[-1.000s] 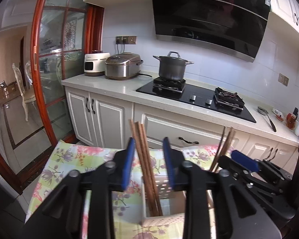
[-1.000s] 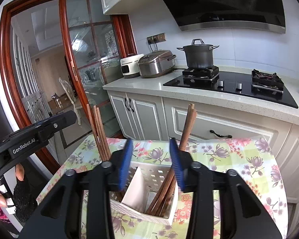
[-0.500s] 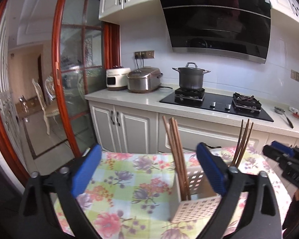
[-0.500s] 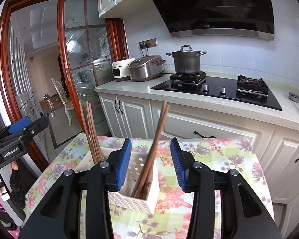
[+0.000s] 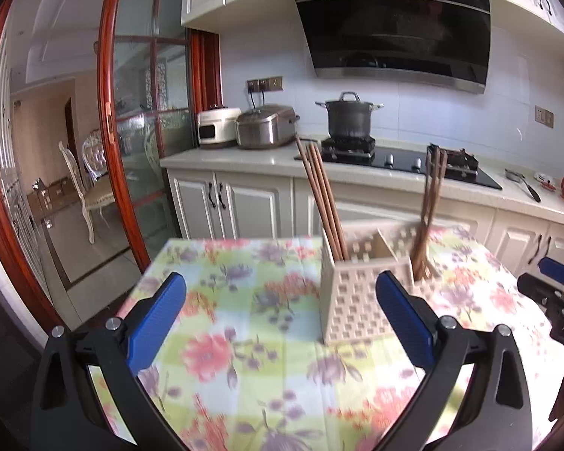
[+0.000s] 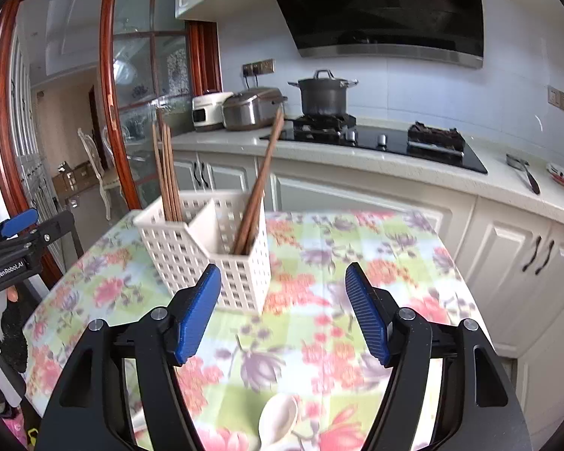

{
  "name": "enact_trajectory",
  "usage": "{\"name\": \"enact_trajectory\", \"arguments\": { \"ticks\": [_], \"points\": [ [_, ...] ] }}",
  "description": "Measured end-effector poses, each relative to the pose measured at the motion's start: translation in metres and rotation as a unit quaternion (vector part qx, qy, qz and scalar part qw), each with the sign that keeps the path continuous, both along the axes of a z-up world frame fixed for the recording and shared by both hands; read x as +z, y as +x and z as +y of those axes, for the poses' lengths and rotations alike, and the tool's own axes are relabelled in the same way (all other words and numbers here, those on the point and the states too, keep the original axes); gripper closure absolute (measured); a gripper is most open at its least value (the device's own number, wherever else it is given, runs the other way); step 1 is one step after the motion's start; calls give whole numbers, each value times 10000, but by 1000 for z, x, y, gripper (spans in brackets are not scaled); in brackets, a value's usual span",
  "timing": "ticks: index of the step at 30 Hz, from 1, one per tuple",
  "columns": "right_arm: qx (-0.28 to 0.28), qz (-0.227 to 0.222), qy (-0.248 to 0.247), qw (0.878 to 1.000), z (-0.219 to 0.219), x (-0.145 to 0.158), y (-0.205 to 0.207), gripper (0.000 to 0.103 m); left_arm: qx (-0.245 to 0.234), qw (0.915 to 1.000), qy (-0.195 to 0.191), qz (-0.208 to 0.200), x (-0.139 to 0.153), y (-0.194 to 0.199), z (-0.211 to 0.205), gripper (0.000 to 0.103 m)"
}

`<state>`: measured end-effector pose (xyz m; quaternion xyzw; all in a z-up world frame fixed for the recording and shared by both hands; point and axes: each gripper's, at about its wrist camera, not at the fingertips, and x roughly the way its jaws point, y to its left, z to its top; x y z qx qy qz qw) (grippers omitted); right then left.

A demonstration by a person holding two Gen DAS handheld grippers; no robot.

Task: Organize utensils
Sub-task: 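Lower the right gripper onto a white spoon and close on it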

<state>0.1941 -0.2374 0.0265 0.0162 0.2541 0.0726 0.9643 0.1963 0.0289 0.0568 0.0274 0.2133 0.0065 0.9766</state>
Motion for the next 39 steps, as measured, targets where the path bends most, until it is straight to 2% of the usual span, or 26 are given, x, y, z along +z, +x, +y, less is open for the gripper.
{"name": "enact_trajectory", "arguments": {
  "ticks": [5,11,18,27,32,35,39],
  "points": [
    [-211,343,-35,9992,-3,-35,-22,38,-163,9988,-59,450,-36,-16,-7,5],
    [-293,793,67,9964,-5,-72,-37,38,-456,9946,152,915,-77,-34,-25,5],
    [-312,1206,-76,9922,5,-100,-32,38,-883,9855,297,1416,-115,-38,-51,5],
    [-368,1638,-5,9858,9,-117,-17,38,-1097,9774,436,1754,-137,-35,-64,5],
    [-441,1761,-134,9833,16,-122,-10,38,-1088,9742,419,1931,-146,-31,-63,5],
    [-470,1814,-186,9821,17,-124,-6,42,-1098,9737,410,1955,-147,-31,-62,6],
    [-508,1896,-256,9802,17,-129,-3,52,-1167,9713,433,2029,-148,-30,-66,6]
  ]
}}
